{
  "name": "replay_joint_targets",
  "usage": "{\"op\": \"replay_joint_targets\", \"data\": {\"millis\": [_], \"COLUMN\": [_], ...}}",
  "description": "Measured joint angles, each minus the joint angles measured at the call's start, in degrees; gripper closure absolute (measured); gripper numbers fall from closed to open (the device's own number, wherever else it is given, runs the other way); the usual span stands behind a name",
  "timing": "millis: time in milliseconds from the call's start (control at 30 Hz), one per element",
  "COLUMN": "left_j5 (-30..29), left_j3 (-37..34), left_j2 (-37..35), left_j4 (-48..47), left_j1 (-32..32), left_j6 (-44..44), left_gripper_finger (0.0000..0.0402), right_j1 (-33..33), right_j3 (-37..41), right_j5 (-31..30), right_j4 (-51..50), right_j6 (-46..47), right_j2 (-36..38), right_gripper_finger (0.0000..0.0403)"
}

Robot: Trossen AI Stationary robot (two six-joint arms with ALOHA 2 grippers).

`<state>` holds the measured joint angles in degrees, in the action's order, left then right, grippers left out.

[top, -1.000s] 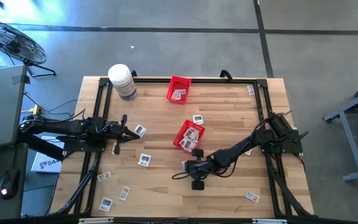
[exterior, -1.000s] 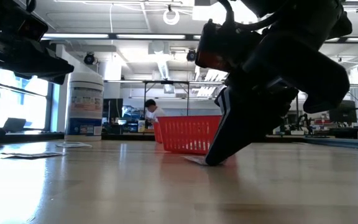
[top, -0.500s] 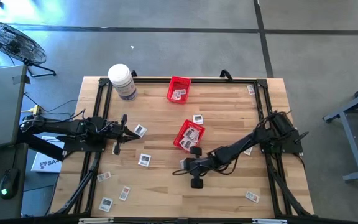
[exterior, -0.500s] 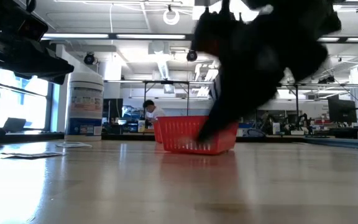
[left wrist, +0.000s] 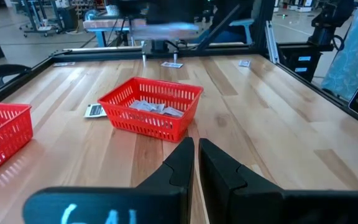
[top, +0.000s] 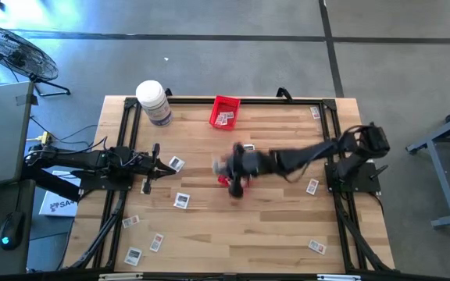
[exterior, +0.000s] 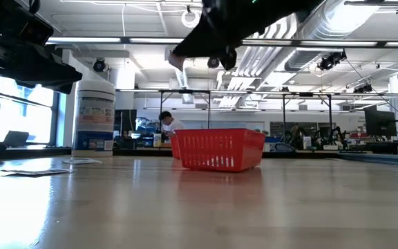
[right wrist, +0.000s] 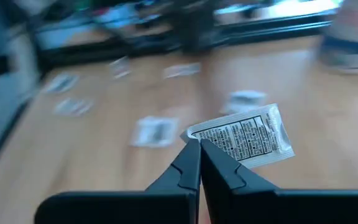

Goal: Pick & Place First Aid Supplies
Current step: Put the white ointment pack into the top red bin, then adjust the bottom red bin on the table

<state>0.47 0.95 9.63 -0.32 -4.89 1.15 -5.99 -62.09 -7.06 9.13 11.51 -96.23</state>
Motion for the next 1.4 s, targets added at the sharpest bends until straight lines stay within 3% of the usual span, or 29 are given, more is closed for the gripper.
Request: {"op": "replay_joint_targets", "data": {"millis": [367,600,800,1000,1200,1400], "left_j5": [0.00,0.00,0.00,0.00,0.00,0.00], "left_j3": [0.00,0.00,0.00,0.00,0.00,0.00], "left_j2": [-0.02,-0.01,0.00,-0.02,0.00,-0.02], "left_j4": [0.00,0.00,0.00,0.00,0.00,0.00], "left_j1": [-0.02,-0.02,0.00,-0.01,0.00,-0.01], "left_j6": [0.00,0.00,0.00,0.00,0.00,0.00], "left_gripper_finger": [0.0380,0.0380,0.0380,0.0380,0.0380,0.0380], "right_j1": [22.67,29.99,32.13,32.13,30.05,25.80], "right_j3": [-6.71,-14.47,-19.51,-21.57,-23.25,-23.25], "right_j5": [8.42,12.53,10.88,10.66,10.47,8.70], "right_j4": [-6.48,-9.27,-16.75,-24.62,-37.44,-51.92], "right_j6": [-3.71,-7.72,-7.67,-7.01,-11.31,-12.85], "right_j2": [-5.13,-14.62,-19.85,-19.87,-14.68,-8.76], "right_gripper_finger": [0.0402,0.0402,0.0395,0.0341,0.0296,0.0290]}}
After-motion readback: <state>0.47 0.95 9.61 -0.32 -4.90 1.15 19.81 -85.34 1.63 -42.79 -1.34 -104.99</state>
